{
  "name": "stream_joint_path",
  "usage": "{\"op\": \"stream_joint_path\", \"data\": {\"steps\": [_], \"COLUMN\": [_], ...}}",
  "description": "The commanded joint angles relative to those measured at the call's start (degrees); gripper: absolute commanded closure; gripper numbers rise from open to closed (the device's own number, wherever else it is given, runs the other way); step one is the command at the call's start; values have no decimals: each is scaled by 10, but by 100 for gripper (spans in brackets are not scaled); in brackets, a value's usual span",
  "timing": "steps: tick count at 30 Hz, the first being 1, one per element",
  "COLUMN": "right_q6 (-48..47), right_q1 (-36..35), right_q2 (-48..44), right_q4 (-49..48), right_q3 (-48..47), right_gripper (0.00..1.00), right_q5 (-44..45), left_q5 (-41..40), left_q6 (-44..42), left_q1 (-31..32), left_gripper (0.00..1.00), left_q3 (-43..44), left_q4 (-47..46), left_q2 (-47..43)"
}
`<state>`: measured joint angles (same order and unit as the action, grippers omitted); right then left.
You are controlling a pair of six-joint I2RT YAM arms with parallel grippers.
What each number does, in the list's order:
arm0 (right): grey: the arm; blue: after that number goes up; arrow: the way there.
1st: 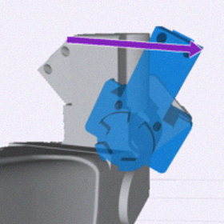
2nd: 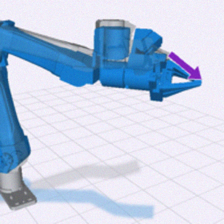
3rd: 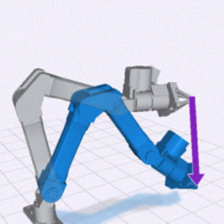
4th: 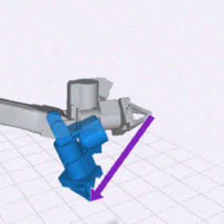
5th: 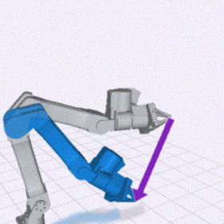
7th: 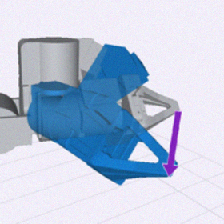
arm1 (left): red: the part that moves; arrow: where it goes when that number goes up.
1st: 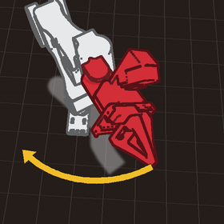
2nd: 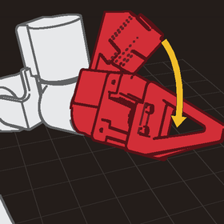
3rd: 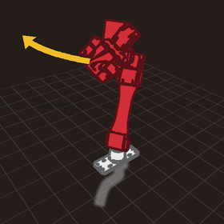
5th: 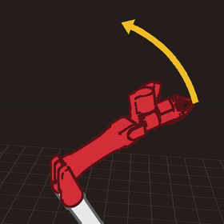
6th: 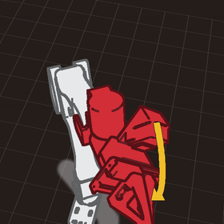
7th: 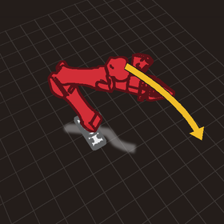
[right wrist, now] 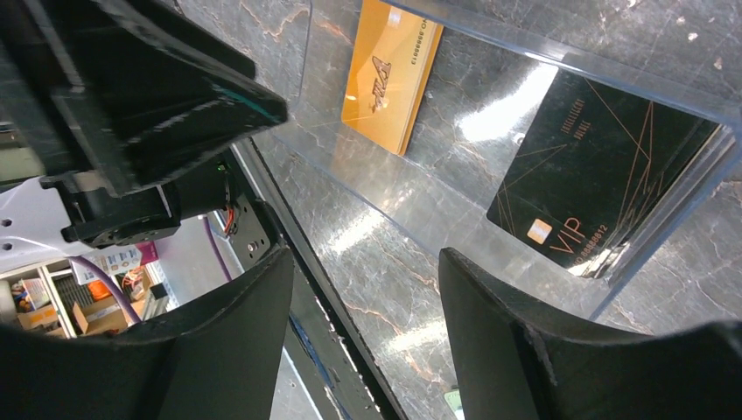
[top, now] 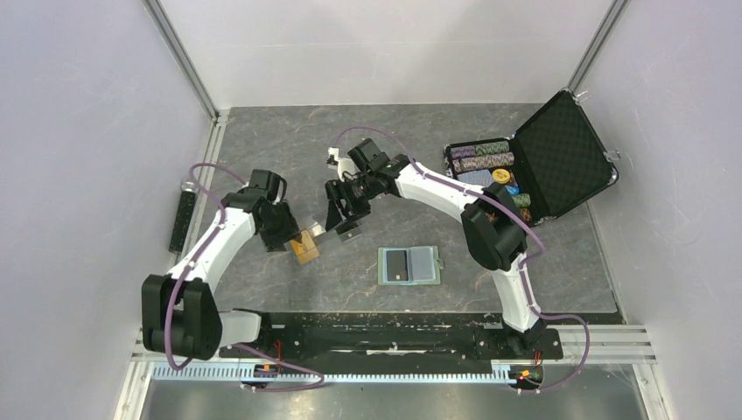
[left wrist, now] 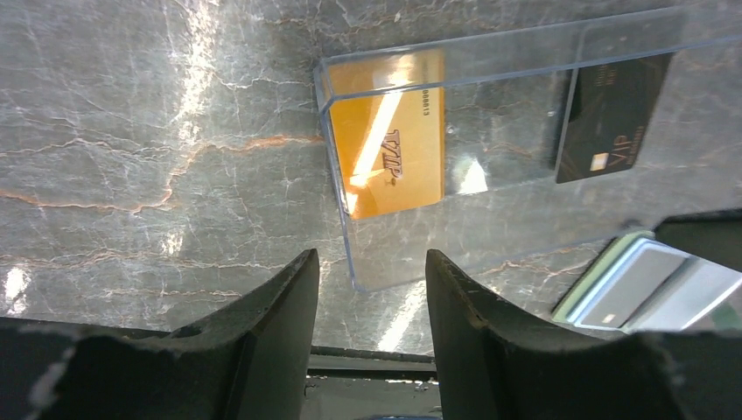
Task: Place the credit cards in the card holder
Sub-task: Pick up the credit card from the storage box.
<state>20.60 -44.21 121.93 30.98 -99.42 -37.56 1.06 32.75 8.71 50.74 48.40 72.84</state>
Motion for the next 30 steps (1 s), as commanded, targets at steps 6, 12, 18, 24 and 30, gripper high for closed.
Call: {"op": "stream_joint_path", "data": {"steps": [6,12,18,24,30], "right_q6": [19,24,20,-5,-9], "right_q1": [1,3,16,25,26], "right_q2": [20,24,19,33,55], "right_q4": [-48,-60,-55,-37,-36], "right_q3": [-10,-3,32,38,31], "right_gripper": [37,40,44,46,50], "right_q5": [-24,-19,15,37,36], "left_q5": [56,63,69,69,50], "left_q6": [-21,6,38,47,62], "left_q1": [10,68,118,128,109], "left_gripper": [56,60,61,57,51], "left_q3": [-43,-34,2,17,-9], "left_q4": [-82,-118,-151,-153,-146], "left_q2": [64,117,161,158,84]}}
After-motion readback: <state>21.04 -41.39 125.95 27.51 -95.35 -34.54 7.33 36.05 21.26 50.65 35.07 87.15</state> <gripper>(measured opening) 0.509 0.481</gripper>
